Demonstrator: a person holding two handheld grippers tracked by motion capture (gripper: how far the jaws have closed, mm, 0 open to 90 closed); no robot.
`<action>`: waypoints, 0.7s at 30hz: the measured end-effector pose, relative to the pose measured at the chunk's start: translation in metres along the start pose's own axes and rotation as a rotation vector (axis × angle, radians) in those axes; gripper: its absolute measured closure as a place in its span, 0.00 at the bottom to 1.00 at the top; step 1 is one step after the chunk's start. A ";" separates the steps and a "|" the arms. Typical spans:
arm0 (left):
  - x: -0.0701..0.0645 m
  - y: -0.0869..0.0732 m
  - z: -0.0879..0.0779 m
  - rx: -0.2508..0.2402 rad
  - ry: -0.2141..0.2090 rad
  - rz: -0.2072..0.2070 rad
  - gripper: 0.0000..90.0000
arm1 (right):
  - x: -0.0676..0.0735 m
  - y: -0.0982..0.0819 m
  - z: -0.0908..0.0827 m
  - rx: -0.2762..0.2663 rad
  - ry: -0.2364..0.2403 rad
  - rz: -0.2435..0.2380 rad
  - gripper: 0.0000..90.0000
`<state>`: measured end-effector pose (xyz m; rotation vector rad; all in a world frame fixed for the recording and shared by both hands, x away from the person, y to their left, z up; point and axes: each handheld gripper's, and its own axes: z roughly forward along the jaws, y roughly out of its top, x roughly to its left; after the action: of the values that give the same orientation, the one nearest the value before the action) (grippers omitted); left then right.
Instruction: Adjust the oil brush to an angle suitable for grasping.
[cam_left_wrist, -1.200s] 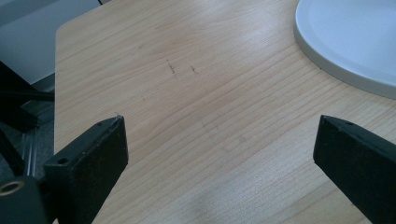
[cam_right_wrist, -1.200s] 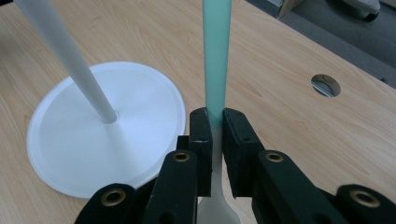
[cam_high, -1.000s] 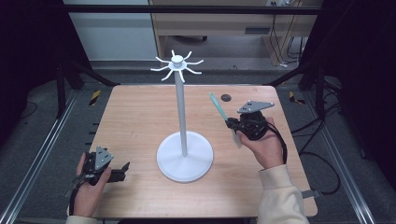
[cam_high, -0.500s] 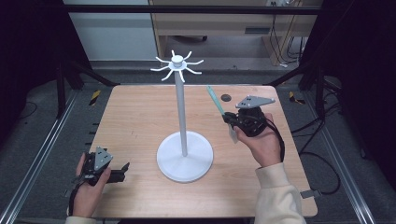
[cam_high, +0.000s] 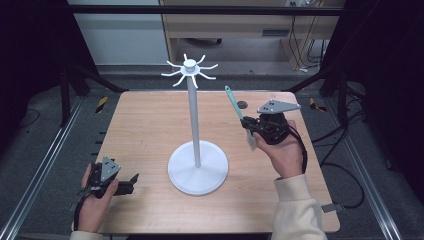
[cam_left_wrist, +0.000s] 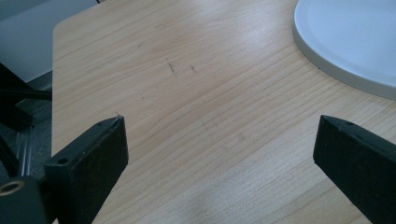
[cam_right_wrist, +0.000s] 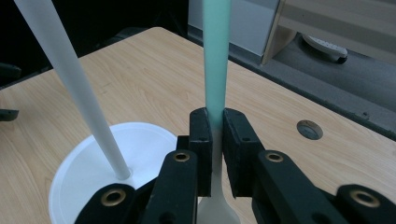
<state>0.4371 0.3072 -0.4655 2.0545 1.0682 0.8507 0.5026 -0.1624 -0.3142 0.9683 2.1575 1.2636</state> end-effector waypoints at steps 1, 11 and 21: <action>0.000 0.000 0.000 -0.001 0.000 -0.001 0.03 | 0.001 0.000 0.001 -0.003 0.004 0.001 0.92; 0.000 0.000 0.000 -0.004 -0.006 -0.001 0.03 | 0.011 0.005 -0.015 -0.121 0.018 0.018 0.92; -0.003 0.003 0.000 0.005 0.002 0.007 0.03 | 0.010 0.006 -0.035 -0.192 0.011 0.026 0.92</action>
<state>0.4368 0.3038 -0.4640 2.0633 1.0660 0.8548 0.4747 -0.1721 -0.2927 0.9135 1.9942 1.4605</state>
